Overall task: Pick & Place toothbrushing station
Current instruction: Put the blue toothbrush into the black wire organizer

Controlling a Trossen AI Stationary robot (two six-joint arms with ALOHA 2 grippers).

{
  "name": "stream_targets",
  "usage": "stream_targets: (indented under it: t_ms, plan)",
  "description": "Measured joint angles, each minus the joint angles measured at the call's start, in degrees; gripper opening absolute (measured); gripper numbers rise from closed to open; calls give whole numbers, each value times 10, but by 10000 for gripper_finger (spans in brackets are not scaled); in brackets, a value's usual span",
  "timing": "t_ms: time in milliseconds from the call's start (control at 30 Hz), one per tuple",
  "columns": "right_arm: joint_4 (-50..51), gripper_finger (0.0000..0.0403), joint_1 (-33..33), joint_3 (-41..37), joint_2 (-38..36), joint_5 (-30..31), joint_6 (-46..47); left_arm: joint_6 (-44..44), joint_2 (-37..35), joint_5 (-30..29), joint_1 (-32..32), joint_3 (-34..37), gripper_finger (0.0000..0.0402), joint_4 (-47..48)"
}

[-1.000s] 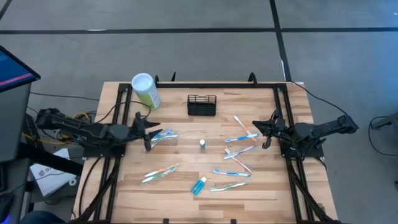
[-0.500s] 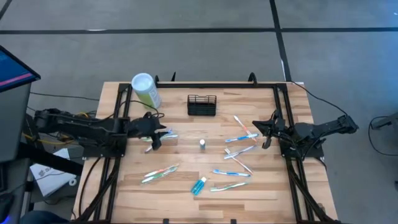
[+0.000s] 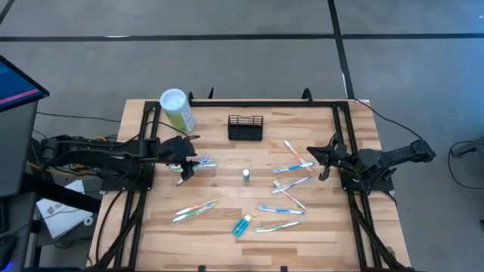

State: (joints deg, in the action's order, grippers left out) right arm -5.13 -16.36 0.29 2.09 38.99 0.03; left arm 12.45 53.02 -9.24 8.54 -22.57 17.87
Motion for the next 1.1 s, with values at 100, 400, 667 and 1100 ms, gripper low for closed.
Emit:
stream_targets:
  t_ms: [100, 400, 667, 1100]
  plan:
    - [0, 1, 0, 0, 0, 0, 0, -1, 13, -5, 1, 0, 187, 2]
    - [0, 1, 0, 0, 0, 0, 0, -32, 93, -40, 1, 0, 173, 1]
    - [0, 1, 0, 0, 0, 0, 0, -32, 124, -47, 1, 0, 172, -14]
    - [0, 1, 0, 0, 0, 0, 0, -32, 139, -17, 1, 0, 161, -38]
